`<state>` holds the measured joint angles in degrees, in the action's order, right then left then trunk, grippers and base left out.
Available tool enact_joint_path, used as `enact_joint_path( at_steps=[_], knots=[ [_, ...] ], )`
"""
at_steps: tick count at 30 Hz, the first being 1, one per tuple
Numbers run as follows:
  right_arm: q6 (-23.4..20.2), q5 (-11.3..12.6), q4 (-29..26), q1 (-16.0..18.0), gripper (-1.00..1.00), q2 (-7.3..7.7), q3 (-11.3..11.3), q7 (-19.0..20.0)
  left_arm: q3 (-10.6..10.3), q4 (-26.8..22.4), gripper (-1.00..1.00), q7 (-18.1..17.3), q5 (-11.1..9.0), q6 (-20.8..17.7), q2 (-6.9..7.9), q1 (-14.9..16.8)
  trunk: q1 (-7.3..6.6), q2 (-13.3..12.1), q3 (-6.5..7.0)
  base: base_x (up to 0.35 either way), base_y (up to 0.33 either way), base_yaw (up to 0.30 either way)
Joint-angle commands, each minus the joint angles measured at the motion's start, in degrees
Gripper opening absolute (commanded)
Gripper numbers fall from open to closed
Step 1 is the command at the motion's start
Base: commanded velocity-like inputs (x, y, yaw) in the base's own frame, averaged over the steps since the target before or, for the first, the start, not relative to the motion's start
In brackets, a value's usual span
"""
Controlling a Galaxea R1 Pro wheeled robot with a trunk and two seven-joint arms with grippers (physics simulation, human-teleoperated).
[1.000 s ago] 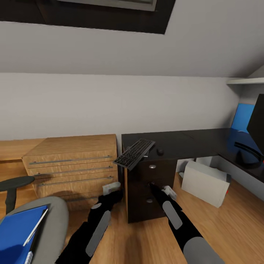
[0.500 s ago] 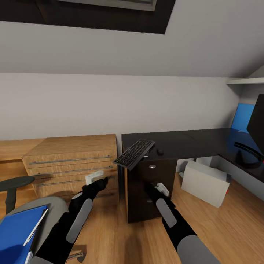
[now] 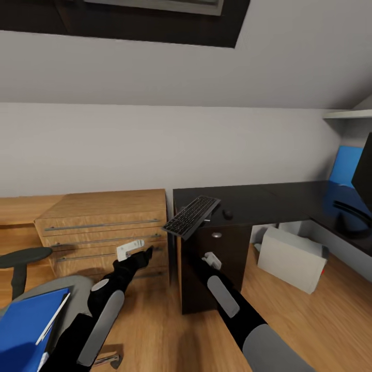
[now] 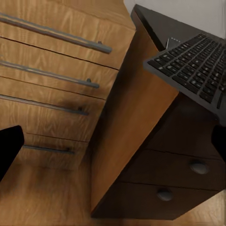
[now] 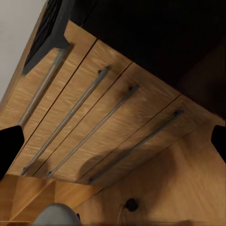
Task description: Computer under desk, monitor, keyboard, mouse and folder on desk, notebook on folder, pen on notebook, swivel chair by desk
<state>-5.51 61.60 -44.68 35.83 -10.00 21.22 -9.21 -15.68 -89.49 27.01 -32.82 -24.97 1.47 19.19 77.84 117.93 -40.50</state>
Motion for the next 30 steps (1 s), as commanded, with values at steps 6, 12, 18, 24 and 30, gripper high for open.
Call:
enact_joint_path(
  at_steps=[6,12,18,24,30],
  knots=[
    [-0.19,0.23,-0.16,0.03,1.0,0.0,0.46,-0.34,-0.4,-2.9,1.0,0.61,-0.39,-0.08,0.11,-3.13,-0.01,0.03,-0.06,0.0,0.0,0.225],
    [-0.05,0.1,-0.23,0.03,1.0,0.0,0.55,0.44,-1.33,-2.73,1.0,0.61,-0.37,-0.08,0.04,-3.35,-0.01,0.03,-0.06,0.0,0.0,0.061],
    [-0.03,-0.05,-0.23,-0.04,1.0,0.0,0.57,2.09,-1.99,-2.64,1.0,0.59,-0.4,-0.08,0.05,-3.37,-0.01,0.03,-0.06,0.0,0.0,0.005],
    [-0.02,-0.01,-0.59,-0.05,1.0,0.69,0.58,2.49,-2.07,-2.36,1.0,0.6,-0.4,-0.08,0.08,-3.37,-0.01,0.03,-0.06,0.0,0.0,0.0],
    [-0.13,0.04,-0.99,-0.06,1.0,1.06,0.58,2.58,-2.07,-2.23,1.0,0.59,-0.53,-0.15,0.11,-3.37,-0.01,0.03,-0.06,0.0,0.0,0.0]
  ],
)
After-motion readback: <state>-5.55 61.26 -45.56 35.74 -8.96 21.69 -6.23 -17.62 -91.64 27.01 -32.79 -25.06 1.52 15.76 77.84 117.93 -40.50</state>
